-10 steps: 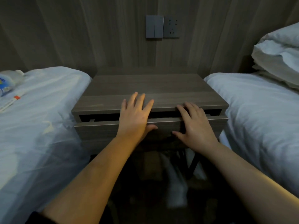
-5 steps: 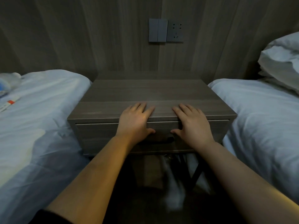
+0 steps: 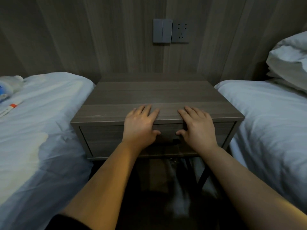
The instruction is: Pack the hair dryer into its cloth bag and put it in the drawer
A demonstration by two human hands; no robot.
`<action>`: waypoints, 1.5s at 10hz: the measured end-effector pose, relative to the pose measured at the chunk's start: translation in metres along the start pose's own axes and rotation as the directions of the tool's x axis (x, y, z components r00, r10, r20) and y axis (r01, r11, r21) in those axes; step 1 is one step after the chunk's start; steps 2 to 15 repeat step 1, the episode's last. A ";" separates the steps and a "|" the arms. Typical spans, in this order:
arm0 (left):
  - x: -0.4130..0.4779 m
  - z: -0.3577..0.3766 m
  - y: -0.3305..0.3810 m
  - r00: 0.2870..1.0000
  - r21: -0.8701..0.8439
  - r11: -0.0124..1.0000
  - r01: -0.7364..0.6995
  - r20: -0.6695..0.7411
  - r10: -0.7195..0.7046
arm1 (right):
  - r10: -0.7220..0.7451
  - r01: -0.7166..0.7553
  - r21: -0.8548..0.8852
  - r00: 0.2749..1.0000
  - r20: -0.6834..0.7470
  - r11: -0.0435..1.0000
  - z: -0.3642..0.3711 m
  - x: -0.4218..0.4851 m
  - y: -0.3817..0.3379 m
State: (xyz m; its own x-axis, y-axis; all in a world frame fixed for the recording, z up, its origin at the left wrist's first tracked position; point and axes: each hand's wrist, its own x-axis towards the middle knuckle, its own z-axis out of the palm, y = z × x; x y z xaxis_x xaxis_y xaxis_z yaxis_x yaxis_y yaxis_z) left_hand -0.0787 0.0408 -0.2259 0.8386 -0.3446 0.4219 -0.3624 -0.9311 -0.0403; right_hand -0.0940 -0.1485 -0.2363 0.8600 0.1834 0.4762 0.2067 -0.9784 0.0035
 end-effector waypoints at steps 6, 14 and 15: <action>0.003 -0.003 0.004 0.997 0.020 0.999 0.040 0.061 -0.041 | -0.018 0.022 -0.035 0.995 0.097 0.999 -0.008 0.002 -0.001; 0.003 -0.003 0.004 0.997 0.020 0.999 0.040 0.061 -0.041 | -0.018 0.022 -0.035 0.995 0.097 0.999 -0.008 0.002 -0.001; 0.003 -0.003 0.004 0.997 0.020 0.999 0.040 0.061 -0.041 | -0.018 0.022 -0.035 0.995 0.097 0.999 -0.008 0.002 -0.001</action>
